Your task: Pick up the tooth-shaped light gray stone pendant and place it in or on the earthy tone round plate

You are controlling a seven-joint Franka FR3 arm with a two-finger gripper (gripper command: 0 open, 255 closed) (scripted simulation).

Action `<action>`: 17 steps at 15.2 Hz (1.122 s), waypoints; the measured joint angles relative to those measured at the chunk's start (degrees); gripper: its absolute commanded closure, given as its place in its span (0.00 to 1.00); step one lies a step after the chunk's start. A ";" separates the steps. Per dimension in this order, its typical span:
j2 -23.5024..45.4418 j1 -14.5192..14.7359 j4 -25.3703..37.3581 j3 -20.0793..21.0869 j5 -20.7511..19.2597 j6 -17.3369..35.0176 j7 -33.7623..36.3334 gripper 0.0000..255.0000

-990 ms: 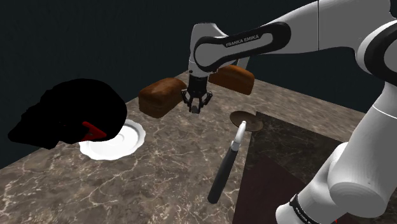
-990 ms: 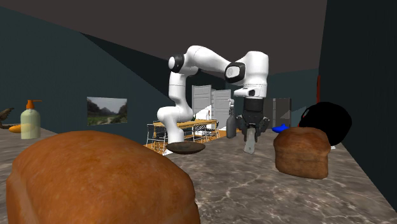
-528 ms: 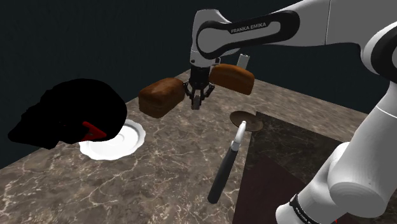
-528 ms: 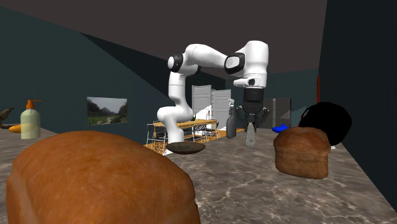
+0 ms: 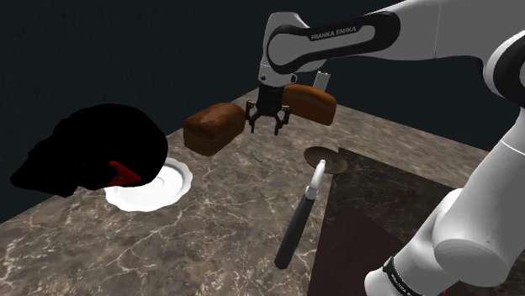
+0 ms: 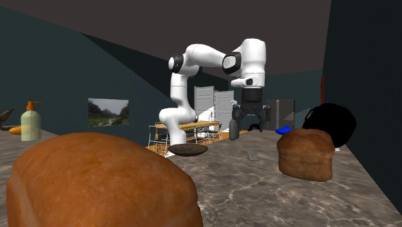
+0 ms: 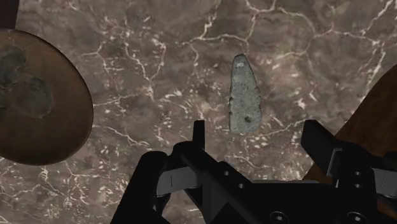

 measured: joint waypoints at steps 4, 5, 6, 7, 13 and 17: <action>2.79 -1.40 -0.12 -0.80 3.39 3.61 -5.85 0.00; 3.11 -1.35 -0.48 -0.74 3.52 4.35 -5.95 0.00; 3.14 -1.36 -1.41 -0.73 3.62 5.30 -6.14 0.00; 3.38 -1.35 -1.70 -0.72 3.66 5.84 -6.19 0.00; 4.01 -1.27 -2.97 -0.66 3.74 7.78 -6.29 0.00; 4.03 -1.27 -2.97 -0.65 3.74 7.80 -6.29 1.00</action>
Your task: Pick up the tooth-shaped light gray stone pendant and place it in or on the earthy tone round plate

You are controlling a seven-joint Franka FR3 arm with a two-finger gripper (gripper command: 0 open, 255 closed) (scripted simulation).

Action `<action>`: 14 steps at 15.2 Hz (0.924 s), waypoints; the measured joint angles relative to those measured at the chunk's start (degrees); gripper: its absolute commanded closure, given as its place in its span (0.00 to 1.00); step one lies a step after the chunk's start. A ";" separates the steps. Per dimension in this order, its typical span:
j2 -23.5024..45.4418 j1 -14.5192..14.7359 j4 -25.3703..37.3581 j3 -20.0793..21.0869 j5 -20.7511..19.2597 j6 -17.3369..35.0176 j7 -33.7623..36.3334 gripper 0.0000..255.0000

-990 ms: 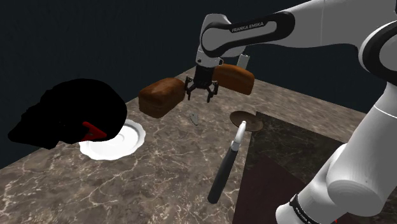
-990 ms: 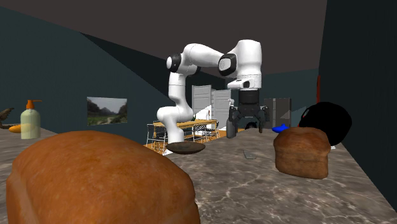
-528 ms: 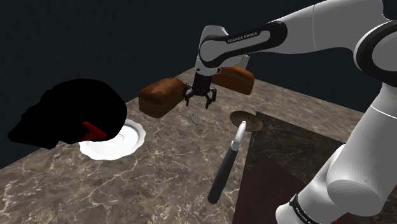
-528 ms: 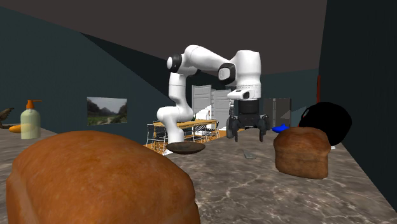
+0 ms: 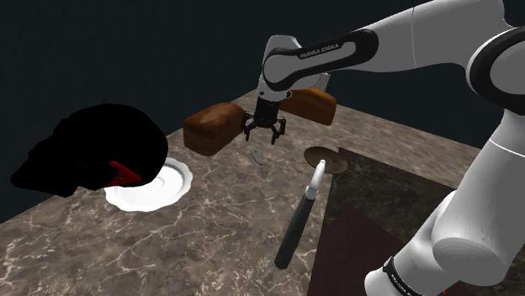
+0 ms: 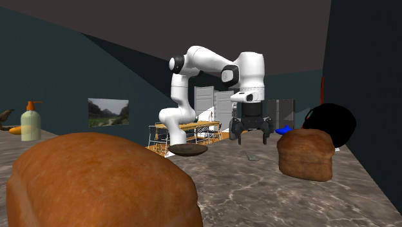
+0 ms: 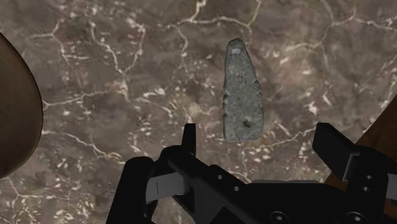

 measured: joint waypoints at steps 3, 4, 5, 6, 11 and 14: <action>0.00 0.00 0.00 0.00 0.00 0.00 0.00 1.00; 0.00 0.00 0.00 0.00 0.00 0.00 0.00 1.00; 0.00 0.00 0.00 0.00 0.00 0.00 0.00 1.00; 0.00 0.00 0.00 0.00 0.00 0.00 0.00 1.00; 0.00 0.00 0.00 0.00 0.00 0.00 0.00 0.00; 0.33 3.15 -0.30 1.07 -7.78 -0.81 6.85 0.00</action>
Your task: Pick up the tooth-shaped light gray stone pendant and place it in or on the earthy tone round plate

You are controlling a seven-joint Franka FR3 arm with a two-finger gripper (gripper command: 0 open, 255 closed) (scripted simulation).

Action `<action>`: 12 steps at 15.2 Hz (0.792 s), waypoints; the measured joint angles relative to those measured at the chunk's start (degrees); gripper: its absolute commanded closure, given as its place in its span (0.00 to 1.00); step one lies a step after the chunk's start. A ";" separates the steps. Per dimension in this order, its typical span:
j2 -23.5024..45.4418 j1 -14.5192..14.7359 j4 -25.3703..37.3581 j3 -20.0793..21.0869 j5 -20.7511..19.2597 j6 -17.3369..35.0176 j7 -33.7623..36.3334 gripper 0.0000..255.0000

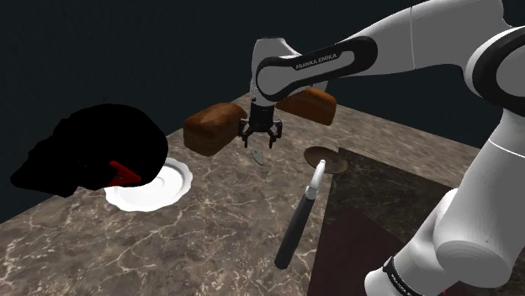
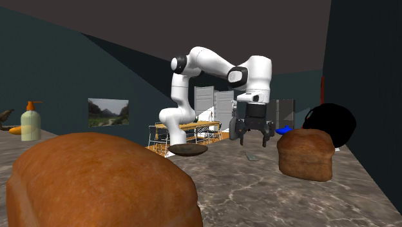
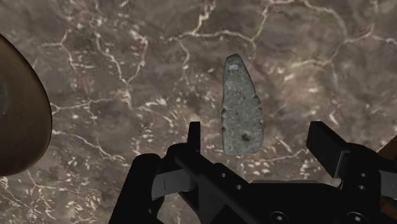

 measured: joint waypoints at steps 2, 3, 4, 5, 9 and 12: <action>0.40 0.54 -0.77 0.14 -1.62 0.88 1.43 0.00; 0.48 0.61 -1.46 0.13 -1.93 1.59 1.69 0.00; 0.85 0.67 -1.85 0.14 -2.14 2.32 1.90 0.00; 1.02 0.68 -2.39 0.13 -2.25 3.01 1.99 0.00; 1.75 0.65 -3.42 0.04 -2.48 4.77 2.12 0.00; 1.80 0.66 -3.49 0.05 -2.49 4.91 2.14 0.00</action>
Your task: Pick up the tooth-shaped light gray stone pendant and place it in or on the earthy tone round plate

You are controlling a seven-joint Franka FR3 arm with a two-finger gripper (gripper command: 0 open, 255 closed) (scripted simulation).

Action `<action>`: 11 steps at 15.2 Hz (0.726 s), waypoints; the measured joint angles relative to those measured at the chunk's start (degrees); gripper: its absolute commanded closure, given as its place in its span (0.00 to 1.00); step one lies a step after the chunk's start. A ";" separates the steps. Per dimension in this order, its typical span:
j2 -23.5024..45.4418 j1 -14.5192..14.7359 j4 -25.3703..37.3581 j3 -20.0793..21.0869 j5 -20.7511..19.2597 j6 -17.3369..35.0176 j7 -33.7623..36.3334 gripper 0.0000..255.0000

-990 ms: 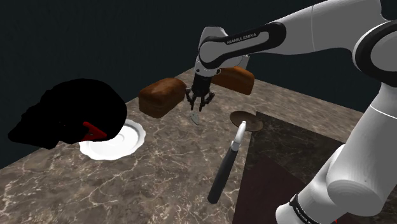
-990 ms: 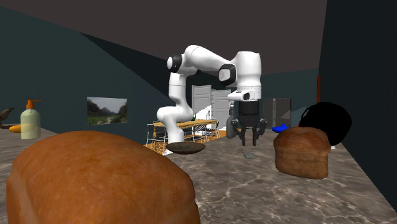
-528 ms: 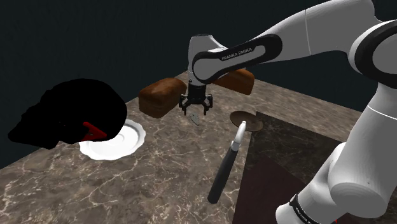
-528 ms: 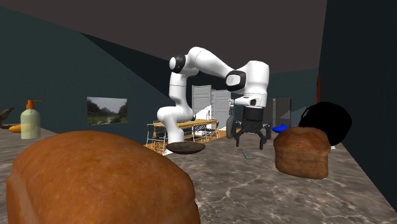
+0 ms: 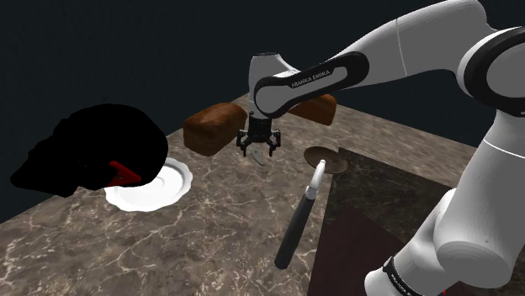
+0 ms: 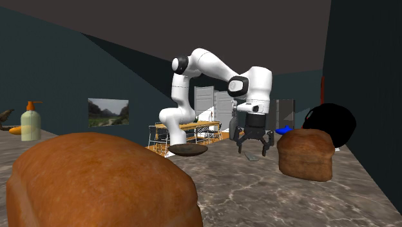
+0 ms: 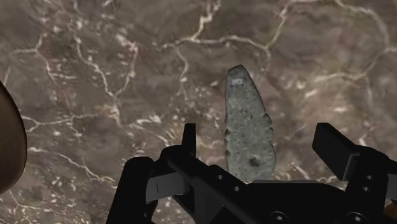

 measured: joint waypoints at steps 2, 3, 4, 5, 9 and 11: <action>0.00 0.00 0.00 0.00 0.00 0.01 0.00 1.00; -0.05 0.02 0.07 0.04 0.03 0.08 0.00 1.00; -0.17 0.10 0.22 0.13 0.06 0.25 -0.01 1.00; -0.14 0.09 0.26 0.11 0.04 0.10 0.02 1.00; -0.13 0.10 0.26 0.11 0.01 0.09 0.07 1.00; -0.14 0.08 0.26 0.10 0.03 0.06 0.02 1.00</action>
